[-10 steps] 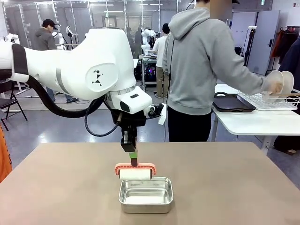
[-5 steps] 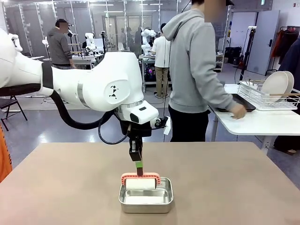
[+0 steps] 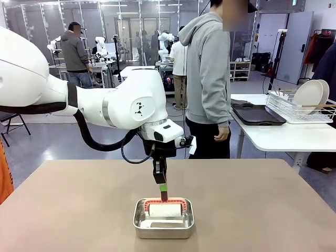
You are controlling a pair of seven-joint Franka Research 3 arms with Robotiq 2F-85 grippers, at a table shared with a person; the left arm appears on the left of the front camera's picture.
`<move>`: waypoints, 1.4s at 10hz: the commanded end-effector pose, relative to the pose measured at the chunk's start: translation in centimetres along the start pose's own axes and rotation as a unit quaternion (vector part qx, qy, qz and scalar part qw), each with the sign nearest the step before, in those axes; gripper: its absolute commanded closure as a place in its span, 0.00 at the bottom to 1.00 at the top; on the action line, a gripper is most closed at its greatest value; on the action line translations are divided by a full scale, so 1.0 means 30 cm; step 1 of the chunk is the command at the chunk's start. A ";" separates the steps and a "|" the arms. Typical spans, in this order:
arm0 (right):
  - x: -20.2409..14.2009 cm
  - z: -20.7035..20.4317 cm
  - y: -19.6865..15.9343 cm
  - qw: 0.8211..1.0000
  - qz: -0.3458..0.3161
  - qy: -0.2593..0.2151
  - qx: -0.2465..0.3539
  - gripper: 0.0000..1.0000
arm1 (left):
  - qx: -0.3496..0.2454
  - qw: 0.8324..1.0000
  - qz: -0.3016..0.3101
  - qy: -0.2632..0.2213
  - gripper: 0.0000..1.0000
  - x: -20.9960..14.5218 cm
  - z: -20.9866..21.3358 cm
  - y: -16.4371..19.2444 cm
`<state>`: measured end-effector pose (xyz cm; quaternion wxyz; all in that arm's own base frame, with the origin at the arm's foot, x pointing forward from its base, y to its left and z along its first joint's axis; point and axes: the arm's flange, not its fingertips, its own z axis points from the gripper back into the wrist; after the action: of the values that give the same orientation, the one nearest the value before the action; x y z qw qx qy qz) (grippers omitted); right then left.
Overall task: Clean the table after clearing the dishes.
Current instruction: Place the Lint Roller back on top of the Airtight Container.
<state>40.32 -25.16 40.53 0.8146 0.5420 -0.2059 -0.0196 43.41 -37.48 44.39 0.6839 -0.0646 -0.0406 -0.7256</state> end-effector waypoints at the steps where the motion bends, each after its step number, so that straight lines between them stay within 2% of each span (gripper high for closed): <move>1: -0.003 0.004 0.009 1.000 0.006 -0.001 0.004 0.00 | -0.014 1.000 -0.011 -0.016 0.79 -0.001 -0.010 0.044; 6: -0.003 0.004 0.009 1.000 0.006 -0.001 0.004 0.00 | -0.029 0.999 0.017 0.015 0.79 -0.043 -0.097 0.179; 9: -0.003 0.004 0.009 1.000 0.006 -0.001 0.004 0.00 | -0.041 0.999 0.015 0.026 0.79 -0.047 -0.130 0.216; 14: -0.003 0.004 0.009 1.000 0.006 -0.001 0.004 0.00 | -0.044 0.999 0.010 0.015 0.39 -0.036 -0.062 0.201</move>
<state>40.32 -25.17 40.52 0.8146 0.5420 -0.2058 -0.0196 49.63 -37.15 41.53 0.6896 -0.0799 0.0043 -0.7197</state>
